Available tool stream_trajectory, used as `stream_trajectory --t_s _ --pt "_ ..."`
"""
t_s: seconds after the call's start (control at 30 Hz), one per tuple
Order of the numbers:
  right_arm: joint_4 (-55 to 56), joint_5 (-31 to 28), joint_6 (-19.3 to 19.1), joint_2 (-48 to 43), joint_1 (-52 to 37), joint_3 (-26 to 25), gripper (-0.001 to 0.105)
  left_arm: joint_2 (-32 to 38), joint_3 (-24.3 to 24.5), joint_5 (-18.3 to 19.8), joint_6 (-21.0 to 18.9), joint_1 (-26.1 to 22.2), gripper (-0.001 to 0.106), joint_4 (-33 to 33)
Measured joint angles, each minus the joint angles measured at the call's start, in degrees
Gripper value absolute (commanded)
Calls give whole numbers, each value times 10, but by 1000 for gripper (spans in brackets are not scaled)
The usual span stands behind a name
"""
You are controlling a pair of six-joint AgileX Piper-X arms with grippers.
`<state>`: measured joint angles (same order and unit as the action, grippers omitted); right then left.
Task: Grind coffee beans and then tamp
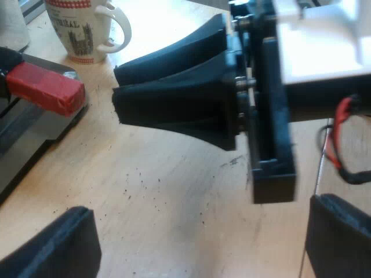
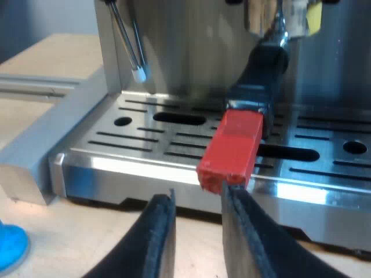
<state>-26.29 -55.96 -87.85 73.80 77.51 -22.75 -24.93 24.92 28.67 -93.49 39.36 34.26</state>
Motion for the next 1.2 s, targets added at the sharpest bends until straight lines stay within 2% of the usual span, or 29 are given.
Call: stream_trajectory --t_s 0.13,0.17,0.27,0.33,0.53,0.7,0.77,0.8,0.9,1.0,1.2 --pt "4 0 7 12 0 0 26 33 0 0 0 0 74 21" --pt "7 0 11 13 0 0 35 42 0 0 0 0 74 24" --pt "13 -5 13 14 0 -13 50 60 0 0 0 0 74 25" --pt "23 -5 13 14 0 -31 55 61 0 0 0 0 74 25" --pt "114 -9 15 14 -9 -99 56 61 0 0 0 0 74 26" --pt "225 -4 44 14 -44 -172 56 61 0 0 0 0 74 26" --pt "245 7 53 14 -54 -184 56 61 0 0 0 0 74 26" --pt "263 14 60 14 -61 -193 56 61 0 0 0 0 74 26" --pt "381 87 117 14 -106 -248 56 61 0 0 0 0 74 26" --pt "447 144 134 14 -139 -273 56 61 0 0 0 0 74 26" --pt "485 242 150 15 -174 -278 56 61 0 0 0 0 74 26"
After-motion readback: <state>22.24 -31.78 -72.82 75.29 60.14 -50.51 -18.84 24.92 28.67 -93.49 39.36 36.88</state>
